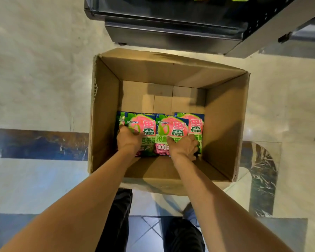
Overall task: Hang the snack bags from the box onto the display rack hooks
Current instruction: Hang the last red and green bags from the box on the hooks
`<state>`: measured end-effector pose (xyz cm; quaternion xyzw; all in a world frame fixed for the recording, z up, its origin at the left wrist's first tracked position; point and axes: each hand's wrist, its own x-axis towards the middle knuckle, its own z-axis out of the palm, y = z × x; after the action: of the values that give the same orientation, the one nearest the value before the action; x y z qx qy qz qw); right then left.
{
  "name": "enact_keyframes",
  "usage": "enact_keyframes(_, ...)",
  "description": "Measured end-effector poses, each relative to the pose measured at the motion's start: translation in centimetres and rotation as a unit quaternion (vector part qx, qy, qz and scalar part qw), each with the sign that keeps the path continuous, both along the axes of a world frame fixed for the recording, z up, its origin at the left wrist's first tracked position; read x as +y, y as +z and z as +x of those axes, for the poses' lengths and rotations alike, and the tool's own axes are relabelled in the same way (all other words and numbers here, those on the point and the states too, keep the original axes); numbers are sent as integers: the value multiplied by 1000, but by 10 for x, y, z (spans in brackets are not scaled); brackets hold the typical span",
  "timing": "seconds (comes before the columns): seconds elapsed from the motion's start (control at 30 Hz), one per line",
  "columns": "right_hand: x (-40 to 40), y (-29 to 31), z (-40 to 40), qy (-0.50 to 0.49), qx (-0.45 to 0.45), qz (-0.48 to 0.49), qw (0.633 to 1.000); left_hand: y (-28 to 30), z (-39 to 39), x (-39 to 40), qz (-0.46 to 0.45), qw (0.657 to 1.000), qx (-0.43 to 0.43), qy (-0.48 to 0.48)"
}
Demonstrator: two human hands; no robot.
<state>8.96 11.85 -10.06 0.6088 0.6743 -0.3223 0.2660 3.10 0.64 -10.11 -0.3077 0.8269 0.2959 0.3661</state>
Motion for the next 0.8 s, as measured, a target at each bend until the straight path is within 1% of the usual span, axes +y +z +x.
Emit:
enact_keyframes(0.07, 2, -2, 4, -23, 18, -10, 1000, 2, 1, -3, 18, 1000, 13, 7)
enact_keyframes(0.17, 6, 0, 8, -94, 93, -37, 990, 6, 1, -7, 74, 996, 12, 56)
enact_keyframes(0.23, 10, 7, 10, -91, 143, -57, 984, 6, 0, -10, 114, 991, -4, 74)
enact_keyframes(0.27, 12, 12, 10, -90, 170, -77, 978, 6, -1, -12, 135, 988, -13, 73)
enact_keyframes(0.33, 17, 21, 10, -118, 211, -143, 960, 10, -4, -11, 178, 982, -37, 59)
enact_keyframes(0.4, 22, 27, 8, -149, 217, -201, 944, 17, -7, -11, 209, 975, -49, 52)
enact_keyframes(0.5, 31, 42, 1, -183, 213, -212, 936, 37, -16, -15, 244, 967, -41, 64)
enact_keyframes(0.57, 39, 63, -4, -203, 236, -225, 923, 56, -23, -20, 269, 960, -42, 70)
enact_keyframes(0.67, 51, 111, -14, -223, 296, -274, 887, 97, -37, -24, 299, 951, -40, 73)
enact_keyframes(0.73, 58, 149, -24, -197, 331, -306, 870, 133, -47, -24, 333, 939, -31, 80)
enact_keyframes(0.8, 61, 191, -37, -164, 352, -320, 864, 177, -58, -22, 374, 924, -12, 86)
